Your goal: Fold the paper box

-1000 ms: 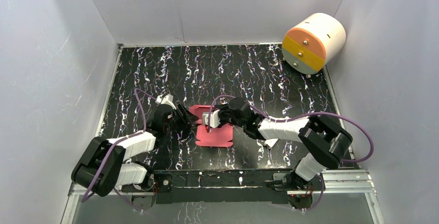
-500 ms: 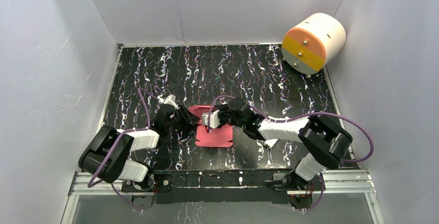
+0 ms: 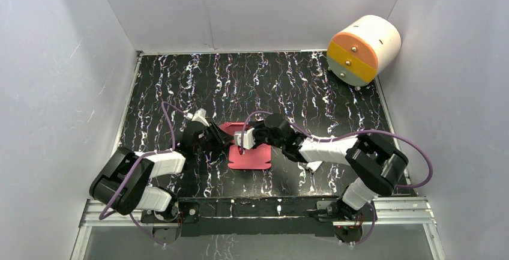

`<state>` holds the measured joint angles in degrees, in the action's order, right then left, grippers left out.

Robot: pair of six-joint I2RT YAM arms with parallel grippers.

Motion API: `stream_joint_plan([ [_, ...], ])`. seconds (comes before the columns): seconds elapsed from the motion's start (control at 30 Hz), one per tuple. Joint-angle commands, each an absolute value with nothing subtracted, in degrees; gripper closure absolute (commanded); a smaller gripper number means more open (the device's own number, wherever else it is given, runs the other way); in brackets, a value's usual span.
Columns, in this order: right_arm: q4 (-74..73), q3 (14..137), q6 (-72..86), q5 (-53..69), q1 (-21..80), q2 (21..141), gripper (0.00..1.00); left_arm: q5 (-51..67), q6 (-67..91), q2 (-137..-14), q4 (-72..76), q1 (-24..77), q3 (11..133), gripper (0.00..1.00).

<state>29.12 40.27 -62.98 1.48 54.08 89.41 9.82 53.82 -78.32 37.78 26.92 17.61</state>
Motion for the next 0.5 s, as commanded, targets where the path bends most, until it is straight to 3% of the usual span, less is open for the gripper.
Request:
stream_joint_plan([
  [0.0, 34.46, 39.85, -64.26, 2.28, 54.64, 90.25, 1.00, 10.52, 52.73, -78.32, 40.93, 27.76, 18.52, 0.77],
  [0.47, 44.38, 33.28, -71.78, 0.26, 56.75, 91.57, 1.00, 10.45, 48.41, -79.02, 42.31, 28.04, 19.42, 0.76],
])
